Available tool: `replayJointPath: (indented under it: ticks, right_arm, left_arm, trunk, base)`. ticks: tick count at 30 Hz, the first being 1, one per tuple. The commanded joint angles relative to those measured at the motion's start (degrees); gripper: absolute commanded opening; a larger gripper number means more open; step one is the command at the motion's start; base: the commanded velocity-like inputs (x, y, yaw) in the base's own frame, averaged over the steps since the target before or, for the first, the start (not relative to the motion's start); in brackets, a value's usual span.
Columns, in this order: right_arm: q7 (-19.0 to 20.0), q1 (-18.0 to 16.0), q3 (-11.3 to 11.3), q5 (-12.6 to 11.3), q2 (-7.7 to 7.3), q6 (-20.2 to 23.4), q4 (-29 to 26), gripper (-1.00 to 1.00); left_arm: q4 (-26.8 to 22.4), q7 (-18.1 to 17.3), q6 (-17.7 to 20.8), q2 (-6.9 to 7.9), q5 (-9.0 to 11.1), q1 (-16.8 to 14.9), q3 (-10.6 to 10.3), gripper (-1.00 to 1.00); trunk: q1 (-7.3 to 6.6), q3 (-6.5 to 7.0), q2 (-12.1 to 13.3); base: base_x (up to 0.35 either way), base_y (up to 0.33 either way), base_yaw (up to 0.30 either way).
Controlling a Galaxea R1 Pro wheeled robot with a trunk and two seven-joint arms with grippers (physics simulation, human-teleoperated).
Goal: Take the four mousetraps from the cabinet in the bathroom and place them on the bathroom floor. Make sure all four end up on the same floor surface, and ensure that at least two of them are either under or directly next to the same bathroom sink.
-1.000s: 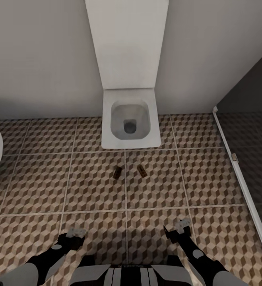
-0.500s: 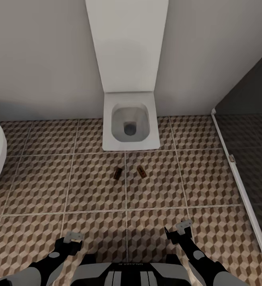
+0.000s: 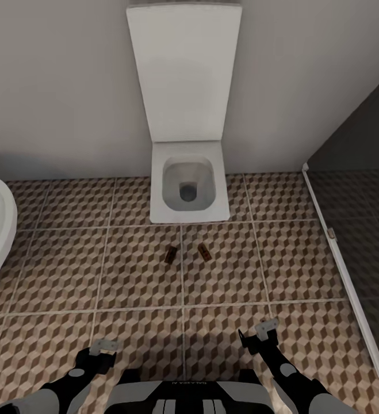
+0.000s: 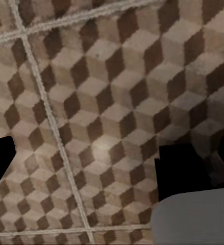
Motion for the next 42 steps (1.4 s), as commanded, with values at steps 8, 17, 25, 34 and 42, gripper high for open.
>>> replayJointPath:
  ticks: [8,17,25,34,42]
  right_arm:
    - [0.00,-0.02,0.17,-0.07,0.03,-0.16,1.08,1.00]
    - [0.01,-0.02,0.17,-0.07,0.11,-0.24,2.02,1.00]
    - [0.01,-0.02,0.17,-0.07,0.10,-0.25,2.59,1.00]
    - [-0.03,-0.02,0.17,-0.07,0.15,-2.97,4.70,1.00]
    - [-0.03,-0.02,0.17,-0.07,0.18,-3.43,5.07,1.00]
  left_arm:
    - [0.32,0.27,-0.05,-0.28,0.20,0.21,-0.49,1.00]
    - [0.94,0.26,-0.05,-0.34,0.21,0.26,-0.49,1.00]
    - [1.37,0.26,-0.29,-0.35,0.19,0.30,-0.49,1.00]
    - [1.52,0.26,-0.40,-0.35,0.19,0.35,-0.48,1.00]
    - [1.69,0.26,-0.40,-0.35,0.19,0.46,-0.48,1.00]
  trunk:
    - [-1.76,2.15,3.21]
    - [-3.74,4.58,6.82]
    - [-5.50,6.74,10.03]
    - [-7.47,9.17,13.64]
    - [-9.23,11.34,16.85]
  base:
    - [0.000,0.000,0.000]
    - [0.000,0.000,0.000]
    - [0.000,0.000,0.000]
    - [0.000,0.000,0.000]
    - [0.000,0.000,0.000]
